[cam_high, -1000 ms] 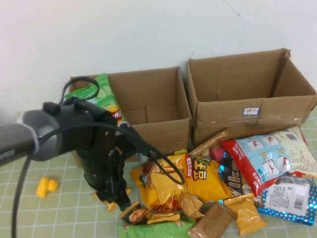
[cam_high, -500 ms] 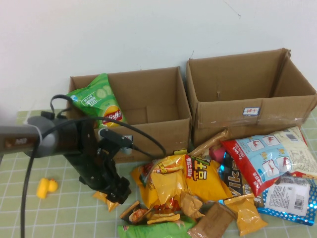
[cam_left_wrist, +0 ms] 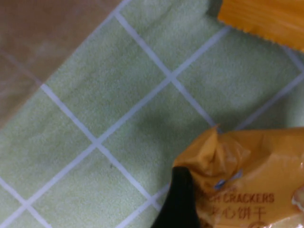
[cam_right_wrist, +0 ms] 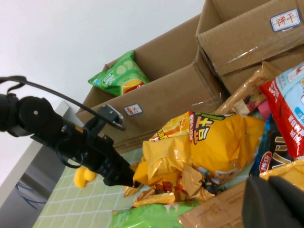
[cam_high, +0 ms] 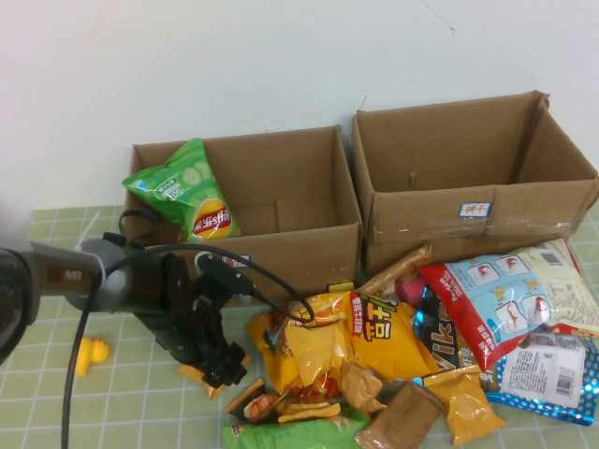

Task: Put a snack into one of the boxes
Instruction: Pick up the biscuit, then place the biscuit in the biscuit box

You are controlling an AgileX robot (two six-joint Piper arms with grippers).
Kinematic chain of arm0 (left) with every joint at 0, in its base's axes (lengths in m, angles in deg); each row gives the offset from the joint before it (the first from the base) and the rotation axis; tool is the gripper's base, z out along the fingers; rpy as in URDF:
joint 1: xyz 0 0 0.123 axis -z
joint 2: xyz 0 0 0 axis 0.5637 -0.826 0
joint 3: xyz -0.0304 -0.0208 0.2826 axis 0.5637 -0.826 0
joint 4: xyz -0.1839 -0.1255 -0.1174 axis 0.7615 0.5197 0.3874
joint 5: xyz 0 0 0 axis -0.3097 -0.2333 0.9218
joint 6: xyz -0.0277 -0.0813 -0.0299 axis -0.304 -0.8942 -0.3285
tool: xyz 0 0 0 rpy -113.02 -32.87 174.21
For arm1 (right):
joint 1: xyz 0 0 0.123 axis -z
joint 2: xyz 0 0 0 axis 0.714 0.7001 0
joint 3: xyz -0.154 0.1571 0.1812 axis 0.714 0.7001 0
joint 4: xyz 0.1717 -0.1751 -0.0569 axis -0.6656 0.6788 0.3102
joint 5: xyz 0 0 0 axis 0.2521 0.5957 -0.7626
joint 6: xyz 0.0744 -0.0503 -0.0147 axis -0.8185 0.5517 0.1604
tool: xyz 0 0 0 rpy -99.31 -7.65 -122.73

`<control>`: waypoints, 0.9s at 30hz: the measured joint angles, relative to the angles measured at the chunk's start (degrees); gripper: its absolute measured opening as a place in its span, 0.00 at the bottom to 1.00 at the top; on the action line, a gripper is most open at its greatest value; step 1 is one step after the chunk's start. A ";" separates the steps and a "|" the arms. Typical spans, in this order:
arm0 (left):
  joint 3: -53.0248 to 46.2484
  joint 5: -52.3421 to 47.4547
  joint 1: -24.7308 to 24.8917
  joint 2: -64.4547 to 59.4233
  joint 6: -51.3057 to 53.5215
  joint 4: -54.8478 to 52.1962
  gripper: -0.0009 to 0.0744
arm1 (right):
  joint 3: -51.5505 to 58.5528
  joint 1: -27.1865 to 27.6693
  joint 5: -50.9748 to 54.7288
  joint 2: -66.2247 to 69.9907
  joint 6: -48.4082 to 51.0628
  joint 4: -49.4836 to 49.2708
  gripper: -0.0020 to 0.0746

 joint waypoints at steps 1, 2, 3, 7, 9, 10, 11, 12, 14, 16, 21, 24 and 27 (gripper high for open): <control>0.00 0.00 0.00 -0.28 0.00 -0.10 0.72 | 0.00 0.00 0.00 0.00 0.10 0.00 0.02; 0.00 0.00 0.00 -0.59 0.00 -0.10 0.71 | 0.00 0.00 0.00 0.00 0.13 0.00 0.02; 0.00 0.00 0.00 -0.85 0.00 -0.23 0.70 | 0.00 0.00 0.08 0.00 0.22 0.00 0.02; 0.33 -0.74 0.00 -1.12 -0.12 -0.33 0.50 | 0.00 0.00 0.08 0.00 0.47 0.00 0.02; 0.55 -1.83 0.00 -1.12 -0.12 -0.33 0.42 | 0.00 0.00 0.12 0.00 0.58 0.00 0.02; 0.58 -2.70 0.00 -1.12 -0.12 -0.33 0.42 | 0.00 0.00 0.21 0.00 0.70 0.00 0.02; 0.68 -4.01 0.00 -1.01 0.00 -0.33 0.42 | 0.00 0.00 0.21 0.00 0.70 0.00 0.02; 0.99 -5.91 0.00 -0.56 0.00 -0.50 0.42 | 0.00 0.00 0.21 0.00 0.70 0.00 0.02; 1.51 -9.85 0.00 0.24 0.09 -1.03 0.42 | 0.00 0.00 0.21 0.00 0.70 0.00 0.02; 2.06 -13.18 0.00 2.07 0.22 -1.68 0.42 | 0.00 0.00 0.21 0.00 0.70 0.00 0.02; 6.17 -17.54 0.00 10.80 0.22 -2.48 0.42 | 0.00 0.00 0.21 0.00 0.70 -0.09 0.02; 10.07 -18.03 0.00 16.85 0.61 -0.97 0.42 | 0.00 0.00 0.21 0.00 0.70 -0.09 0.02; 14.05 -17.77 0.00 22.32 2.71 4.74 0.42 | 0.00 0.00 0.21 0.00 0.70 -0.09 0.02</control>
